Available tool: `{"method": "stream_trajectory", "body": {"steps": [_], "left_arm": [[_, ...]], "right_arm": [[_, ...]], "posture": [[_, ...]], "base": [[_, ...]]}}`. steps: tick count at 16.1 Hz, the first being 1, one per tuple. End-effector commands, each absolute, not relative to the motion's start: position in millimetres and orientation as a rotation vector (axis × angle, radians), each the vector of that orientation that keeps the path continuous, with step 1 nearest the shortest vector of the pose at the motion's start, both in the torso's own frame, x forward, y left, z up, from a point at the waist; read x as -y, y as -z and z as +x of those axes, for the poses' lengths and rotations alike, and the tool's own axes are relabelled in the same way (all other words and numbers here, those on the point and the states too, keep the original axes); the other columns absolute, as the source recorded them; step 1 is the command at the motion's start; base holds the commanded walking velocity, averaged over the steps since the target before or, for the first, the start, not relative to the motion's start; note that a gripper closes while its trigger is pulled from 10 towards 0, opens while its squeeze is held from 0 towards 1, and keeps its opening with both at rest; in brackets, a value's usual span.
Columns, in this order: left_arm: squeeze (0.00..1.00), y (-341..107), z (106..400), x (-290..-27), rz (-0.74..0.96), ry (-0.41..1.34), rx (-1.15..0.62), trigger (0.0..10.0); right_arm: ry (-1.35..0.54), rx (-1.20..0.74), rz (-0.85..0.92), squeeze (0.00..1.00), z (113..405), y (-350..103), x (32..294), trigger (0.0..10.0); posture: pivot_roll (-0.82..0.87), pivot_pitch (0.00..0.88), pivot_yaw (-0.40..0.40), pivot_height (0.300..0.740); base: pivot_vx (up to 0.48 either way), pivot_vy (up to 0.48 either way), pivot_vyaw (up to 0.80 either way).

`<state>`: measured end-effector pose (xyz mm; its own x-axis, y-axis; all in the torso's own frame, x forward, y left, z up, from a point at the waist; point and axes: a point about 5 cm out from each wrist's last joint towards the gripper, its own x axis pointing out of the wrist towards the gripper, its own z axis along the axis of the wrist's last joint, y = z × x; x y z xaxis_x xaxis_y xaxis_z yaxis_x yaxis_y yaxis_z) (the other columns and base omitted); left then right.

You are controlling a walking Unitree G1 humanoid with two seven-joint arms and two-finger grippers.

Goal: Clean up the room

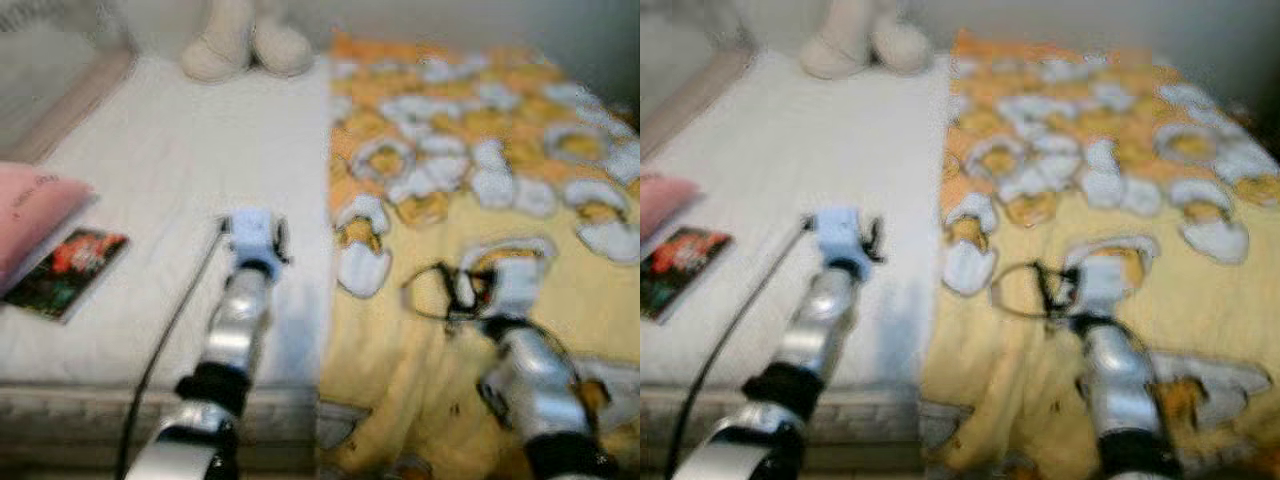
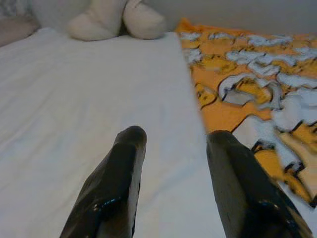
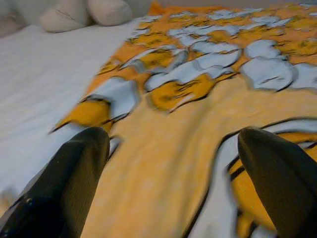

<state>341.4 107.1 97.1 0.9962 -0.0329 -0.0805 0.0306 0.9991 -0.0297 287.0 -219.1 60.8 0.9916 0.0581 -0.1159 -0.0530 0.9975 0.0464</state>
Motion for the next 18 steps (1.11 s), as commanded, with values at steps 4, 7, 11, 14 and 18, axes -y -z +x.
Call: {"method": "stream_trajectory", "body": {"steps": [4,7,11,14,18], "left_arm": [[0.00,-102.9,335.6,-120.3,0.134,-0.021,-0.060,10.0],[0.00,-113.1,318.4,-148.1,0.235,-0.009,-0.034,10.0],[0.00,-124.1,297.3,-175.3,0.295,-0.044,-0.046,10.0],[0.00,-123.1,289.0,-172.5,0.306,-0.036,-0.072,10.0],[0.00,-123.6,288.1,-170.1,0.296,-0.034,-0.086,10.0]], "right_arm": [[-0.063,-0.174,0.029,0.00,333.1,-77.3,211.2,10.0],[-0.022,-0.282,0.019,0.00,356.2,-78.3,190.3,10.0],[0.041,-0.392,0.020,0.00,351.8,-58.9,172.2,10.0],[0.082,-0.519,0.112,0.00,332.9,-31.0,172.3,10.0],[0.098,-0.617,0.123,0.00,303.9,-0.1,182.5,10.0]], "posture": [[0.09,0.000,0.040,0.740],[0.25,0.055,0.054,0.740],[0.37,0.116,0.072,0.740],[0.37,0.121,0.062,0.740],[0.32,0.115,0.060,0.740]], "base": [[0.360,0.000,0.00],[0.000,0.000,0.00],[0.000,0.000,0.00],[0.000,0.000,0.00],[0.000,0.000,0.00]]}}
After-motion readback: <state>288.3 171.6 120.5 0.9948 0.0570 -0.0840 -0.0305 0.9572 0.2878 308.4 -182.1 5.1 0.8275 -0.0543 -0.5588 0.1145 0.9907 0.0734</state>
